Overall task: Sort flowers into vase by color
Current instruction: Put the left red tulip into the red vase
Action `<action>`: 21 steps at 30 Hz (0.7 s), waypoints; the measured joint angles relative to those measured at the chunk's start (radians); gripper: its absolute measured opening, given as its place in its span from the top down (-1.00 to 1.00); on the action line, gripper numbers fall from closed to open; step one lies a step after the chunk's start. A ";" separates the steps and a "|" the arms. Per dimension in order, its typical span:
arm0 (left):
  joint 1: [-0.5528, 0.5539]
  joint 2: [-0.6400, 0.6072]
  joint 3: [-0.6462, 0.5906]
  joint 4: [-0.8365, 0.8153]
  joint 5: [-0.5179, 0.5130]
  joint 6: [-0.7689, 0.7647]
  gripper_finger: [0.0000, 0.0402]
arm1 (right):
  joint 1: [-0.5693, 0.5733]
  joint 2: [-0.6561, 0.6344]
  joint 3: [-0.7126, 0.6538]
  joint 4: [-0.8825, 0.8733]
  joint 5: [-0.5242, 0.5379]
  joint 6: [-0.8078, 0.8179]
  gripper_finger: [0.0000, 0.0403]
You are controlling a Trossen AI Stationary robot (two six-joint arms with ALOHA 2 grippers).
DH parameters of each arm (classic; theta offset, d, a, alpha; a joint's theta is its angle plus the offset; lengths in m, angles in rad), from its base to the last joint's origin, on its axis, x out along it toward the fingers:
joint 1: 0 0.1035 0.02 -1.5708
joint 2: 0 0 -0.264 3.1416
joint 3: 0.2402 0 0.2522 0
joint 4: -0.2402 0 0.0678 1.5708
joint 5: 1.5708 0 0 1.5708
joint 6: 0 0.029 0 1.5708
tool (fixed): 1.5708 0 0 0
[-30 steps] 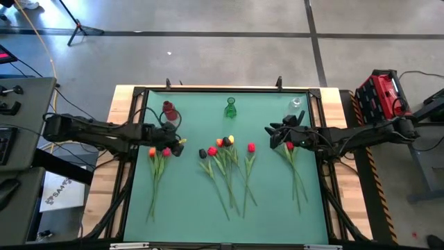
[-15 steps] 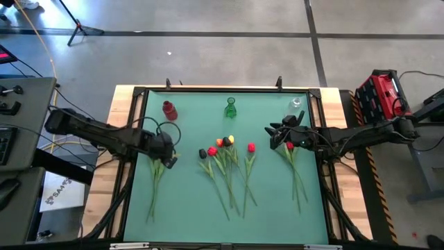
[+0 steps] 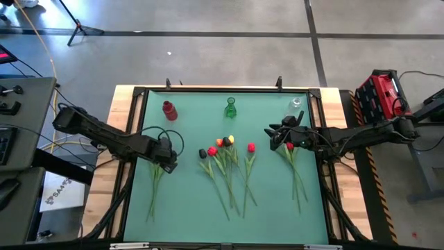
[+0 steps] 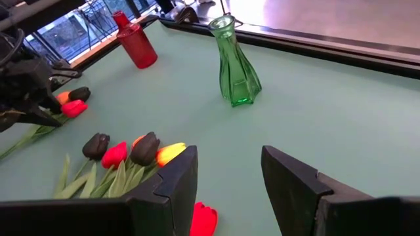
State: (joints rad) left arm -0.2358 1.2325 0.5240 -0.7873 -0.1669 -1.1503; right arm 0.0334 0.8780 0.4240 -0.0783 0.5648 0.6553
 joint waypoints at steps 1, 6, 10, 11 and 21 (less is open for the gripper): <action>-0.002 0.005 0.000 0.011 0.000 0.001 0.29 | 0.000 0.000 0.000 0.000 0.000 0.001 0.21; -0.003 0.020 0.000 0.046 0.008 0.019 0.50 | 0.000 0.000 0.000 0.000 -0.011 0.007 0.21; -0.002 0.030 0.000 0.045 0.007 0.051 0.71 | 0.000 0.000 0.000 0.000 -0.029 0.020 0.21; 0.000 0.030 0.000 0.048 0.009 0.060 0.76 | 0.000 0.000 0.000 0.000 -0.034 0.021 0.21; 0.014 -0.044 0.053 0.054 -0.029 0.089 0.96 | 0.000 0.000 -0.001 0.000 -0.045 0.018 0.21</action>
State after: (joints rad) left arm -0.2222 1.1883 0.5767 -0.7333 -0.1955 -1.0611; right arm 0.0334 0.8780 0.4232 -0.0780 0.5198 0.6730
